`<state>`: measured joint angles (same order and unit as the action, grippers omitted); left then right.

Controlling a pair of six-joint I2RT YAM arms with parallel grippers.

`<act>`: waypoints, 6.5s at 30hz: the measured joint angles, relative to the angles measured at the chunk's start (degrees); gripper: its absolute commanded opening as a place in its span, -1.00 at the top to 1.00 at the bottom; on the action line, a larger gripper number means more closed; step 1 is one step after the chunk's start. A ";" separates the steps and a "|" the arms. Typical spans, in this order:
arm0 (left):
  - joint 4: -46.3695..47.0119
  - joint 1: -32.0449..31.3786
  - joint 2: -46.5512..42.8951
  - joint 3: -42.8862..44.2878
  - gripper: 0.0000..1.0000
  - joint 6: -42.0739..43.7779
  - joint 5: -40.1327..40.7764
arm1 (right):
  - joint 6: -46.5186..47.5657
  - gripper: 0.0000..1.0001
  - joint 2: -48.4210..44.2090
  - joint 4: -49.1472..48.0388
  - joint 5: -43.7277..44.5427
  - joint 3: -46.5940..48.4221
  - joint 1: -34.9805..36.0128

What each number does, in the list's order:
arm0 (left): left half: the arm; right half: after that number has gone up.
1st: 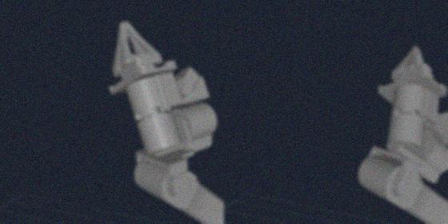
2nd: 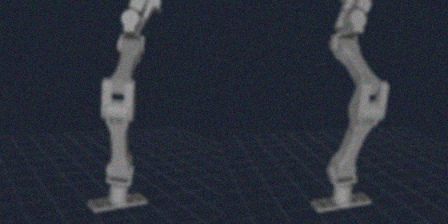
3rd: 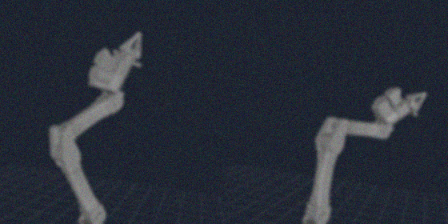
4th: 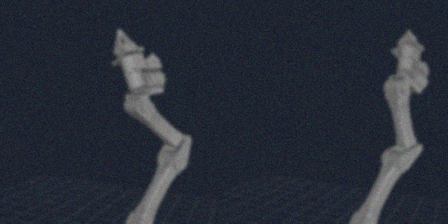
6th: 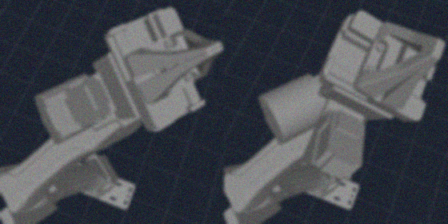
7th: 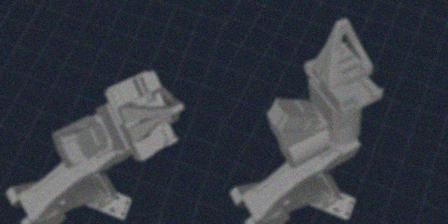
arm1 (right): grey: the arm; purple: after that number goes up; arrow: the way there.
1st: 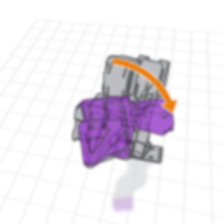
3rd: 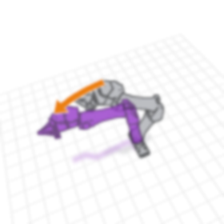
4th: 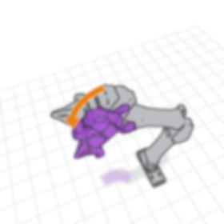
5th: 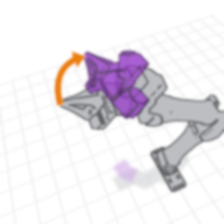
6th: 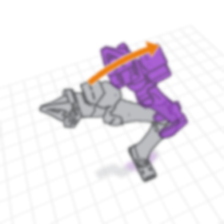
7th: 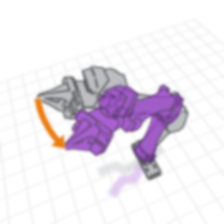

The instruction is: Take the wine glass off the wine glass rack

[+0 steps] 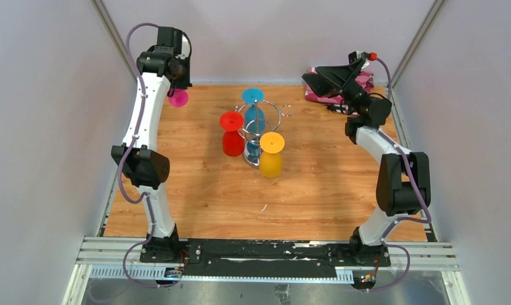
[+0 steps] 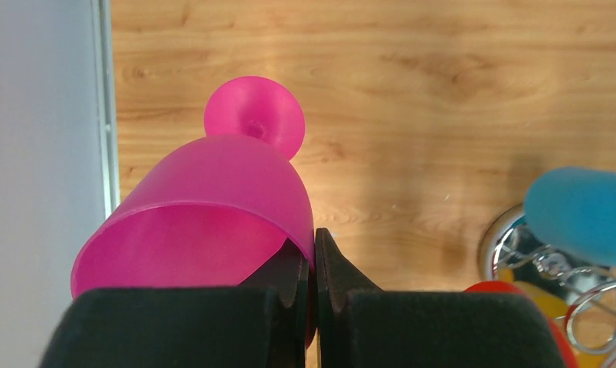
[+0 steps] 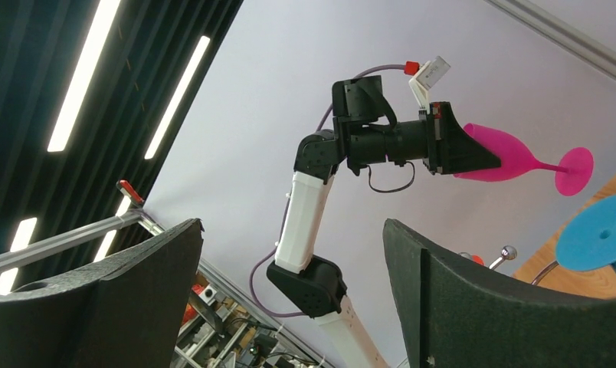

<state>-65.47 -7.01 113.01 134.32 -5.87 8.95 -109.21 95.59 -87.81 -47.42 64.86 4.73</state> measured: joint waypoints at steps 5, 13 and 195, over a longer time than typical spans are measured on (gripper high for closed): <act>-2.51 1.25 1.07 -0.39 1.00 2.25 0.24 | -0.11 -0.83 1.27 0.02 -0.59 0.00 -0.02; -2.67 4.11 6.64 -1.70 1.00 3.23 -2.16 | -0.13 -0.83 2.10 0.17 -1.18 -0.02 -0.15; 63.49 1.68 -50.51 -82.55 1.00 -40.17 -41.48 | 34.60 -0.77 -4.61 42.34 -6.16 -4.57 0.20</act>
<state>-1.98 -5.32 62.50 51.77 -46.04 -32.53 -74.61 90.98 -45.47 -53.58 60.29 4.93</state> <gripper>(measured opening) 0.082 0.885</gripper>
